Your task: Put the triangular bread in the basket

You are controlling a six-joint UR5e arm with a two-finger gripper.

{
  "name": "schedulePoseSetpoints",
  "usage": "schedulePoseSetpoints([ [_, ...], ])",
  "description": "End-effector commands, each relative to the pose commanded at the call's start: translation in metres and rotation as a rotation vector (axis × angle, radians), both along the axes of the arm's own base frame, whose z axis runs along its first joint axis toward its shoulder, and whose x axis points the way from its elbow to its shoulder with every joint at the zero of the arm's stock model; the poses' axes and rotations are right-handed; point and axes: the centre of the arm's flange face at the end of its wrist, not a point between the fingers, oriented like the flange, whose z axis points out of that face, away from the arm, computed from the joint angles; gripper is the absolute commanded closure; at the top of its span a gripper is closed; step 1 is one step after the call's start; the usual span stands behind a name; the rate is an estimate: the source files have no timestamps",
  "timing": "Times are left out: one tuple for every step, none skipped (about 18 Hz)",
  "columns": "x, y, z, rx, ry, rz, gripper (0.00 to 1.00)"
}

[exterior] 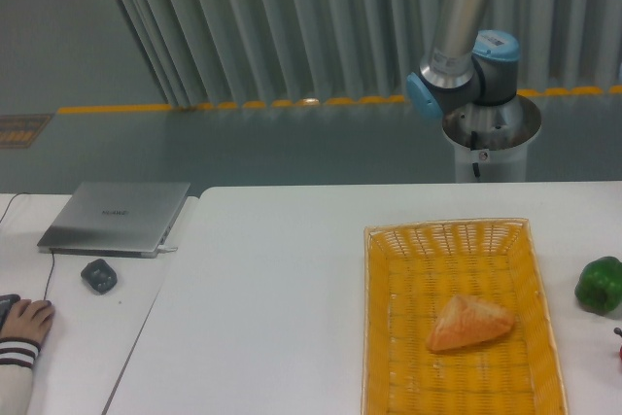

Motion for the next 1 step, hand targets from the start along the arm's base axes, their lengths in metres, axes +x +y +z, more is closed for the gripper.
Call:
schedulePoseSetpoints([
  [0.0003, 0.0009, -0.001, -0.001, -0.001, -0.002, 0.0],
])
